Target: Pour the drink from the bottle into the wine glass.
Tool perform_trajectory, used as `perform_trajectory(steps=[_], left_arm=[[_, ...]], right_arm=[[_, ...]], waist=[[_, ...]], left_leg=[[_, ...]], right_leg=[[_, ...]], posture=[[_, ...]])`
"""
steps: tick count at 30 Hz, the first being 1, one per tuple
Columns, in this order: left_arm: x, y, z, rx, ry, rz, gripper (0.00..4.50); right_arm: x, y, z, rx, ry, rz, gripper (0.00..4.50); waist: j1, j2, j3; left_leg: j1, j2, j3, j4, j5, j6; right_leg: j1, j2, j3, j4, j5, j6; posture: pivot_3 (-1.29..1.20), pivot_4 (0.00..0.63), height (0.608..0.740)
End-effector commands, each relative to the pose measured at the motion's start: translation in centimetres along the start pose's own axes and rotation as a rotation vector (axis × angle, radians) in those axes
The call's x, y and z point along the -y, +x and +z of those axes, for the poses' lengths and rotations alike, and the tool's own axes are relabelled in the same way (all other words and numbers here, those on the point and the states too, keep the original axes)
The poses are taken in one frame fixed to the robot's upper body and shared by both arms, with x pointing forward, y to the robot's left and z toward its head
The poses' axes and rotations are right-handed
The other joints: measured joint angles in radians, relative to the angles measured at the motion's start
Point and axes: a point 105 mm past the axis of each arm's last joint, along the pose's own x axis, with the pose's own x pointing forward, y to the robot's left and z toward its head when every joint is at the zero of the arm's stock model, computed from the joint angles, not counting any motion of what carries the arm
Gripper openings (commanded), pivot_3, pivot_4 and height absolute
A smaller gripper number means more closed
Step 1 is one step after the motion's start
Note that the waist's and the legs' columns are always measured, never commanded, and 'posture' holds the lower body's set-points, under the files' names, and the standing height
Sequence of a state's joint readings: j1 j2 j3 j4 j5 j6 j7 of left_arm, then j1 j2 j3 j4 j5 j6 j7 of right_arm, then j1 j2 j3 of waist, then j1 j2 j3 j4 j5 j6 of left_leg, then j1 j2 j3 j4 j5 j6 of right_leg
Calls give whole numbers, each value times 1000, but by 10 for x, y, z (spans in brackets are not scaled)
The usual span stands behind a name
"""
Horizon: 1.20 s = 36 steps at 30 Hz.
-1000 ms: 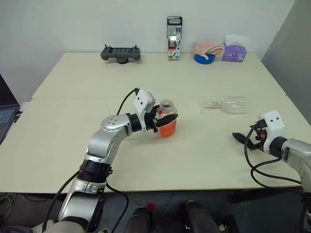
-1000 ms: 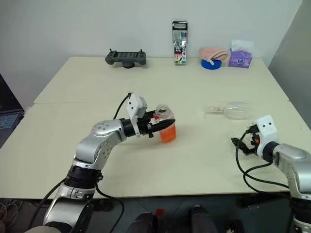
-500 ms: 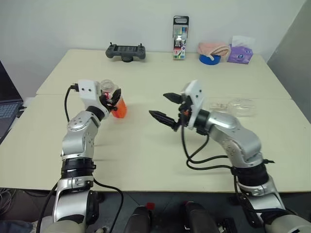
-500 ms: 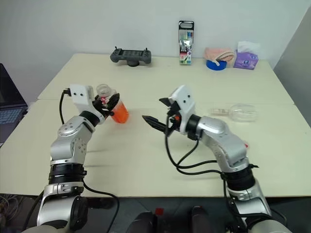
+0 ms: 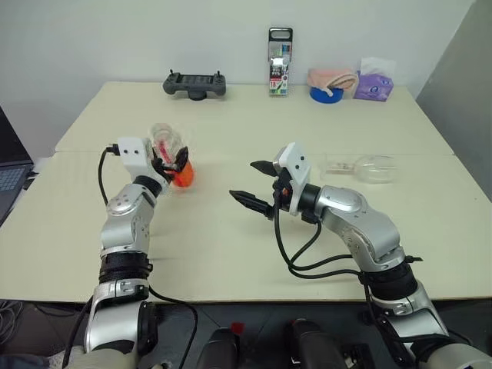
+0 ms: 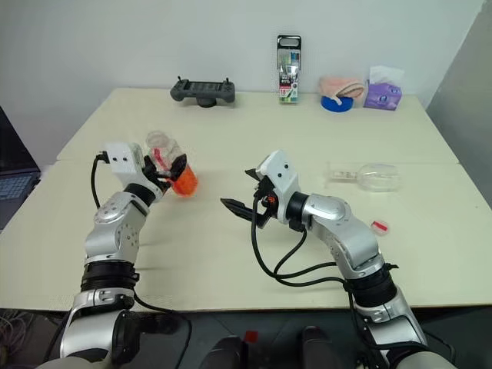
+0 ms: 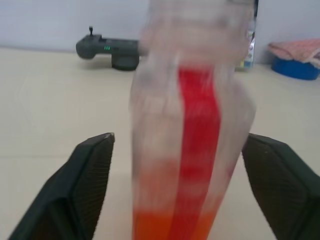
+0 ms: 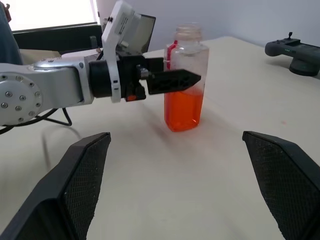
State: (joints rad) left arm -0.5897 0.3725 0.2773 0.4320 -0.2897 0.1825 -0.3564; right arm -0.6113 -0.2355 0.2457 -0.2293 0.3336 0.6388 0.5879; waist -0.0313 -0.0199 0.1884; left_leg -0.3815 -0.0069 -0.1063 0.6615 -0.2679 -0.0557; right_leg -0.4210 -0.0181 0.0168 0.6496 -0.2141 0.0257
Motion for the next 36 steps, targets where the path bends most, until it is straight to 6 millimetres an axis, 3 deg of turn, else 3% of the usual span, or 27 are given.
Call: perform_trajectory(steps=[1, 11, 17, 25, 29, 32, 36], left_arm=[[3, 2, 11, 42, 24, -8, 4487], [9, 3, 4, 26, 8, -12, 4487], [5, -8, 3, 27, 2, 9, 4487], [-5, -50, -16, -18, -30, 79, 4487], [20, -74, -20, -18, -9, -66, 4487], [53, -93, -22, -28, -8, -248, 4487], [94, -106, -30, -103, 7, -457, 4487]], right_arm=[[6, -4, 18, 40, -52, -14, 4500], [15, -12, 17, 32, -40, -41, 4500], [43, -26, 20, 53, 6, -156, 4500], [101, -68, -7, 61, 129, -453, 4500], [116, -92, -29, 40, 166, -622, 4500], [112, -105, -47, 35, 223, -685, 4500], [107, -116, -53, 159, 472, -768, 4500]], waist=[[1, 0, 0], [0, 0, 0], [1, 0, 0], [1, 0, 0], [1, 0, 0], [3, 0, 0], [1, 1, 0]], left_leg=[[-1, 0, 0, 0, 0, 0], [0, 0, 0, 0, 0, 0], [0, 0, 0, 0, 0, 0], [0, 0, 1, -1, 0, 0], [0, 0, 1, -1, 0, 0], [0, 0, 1, -1, 0, 0], [1, 0, 3, -1, 0, 0]], right_leg=[[0, 0, 0, 0, 0, 0], [0, 0, 0, 0, 0, 0], [0, 0, 1, 0, 0, 0], [0, -1, 1, 0, 0, 0], [0, -1, 2, -1, 0, 0], [1, -1, 2, -2, 0, 0], [0, 0, 4, -1, -1, 1]], posture=[[0, 150, 740], [0, 150, 740], [0, 150, 740], [0, 150, 740], [0, 150, 740], [0, 150, 740], [0, 150, 740]])
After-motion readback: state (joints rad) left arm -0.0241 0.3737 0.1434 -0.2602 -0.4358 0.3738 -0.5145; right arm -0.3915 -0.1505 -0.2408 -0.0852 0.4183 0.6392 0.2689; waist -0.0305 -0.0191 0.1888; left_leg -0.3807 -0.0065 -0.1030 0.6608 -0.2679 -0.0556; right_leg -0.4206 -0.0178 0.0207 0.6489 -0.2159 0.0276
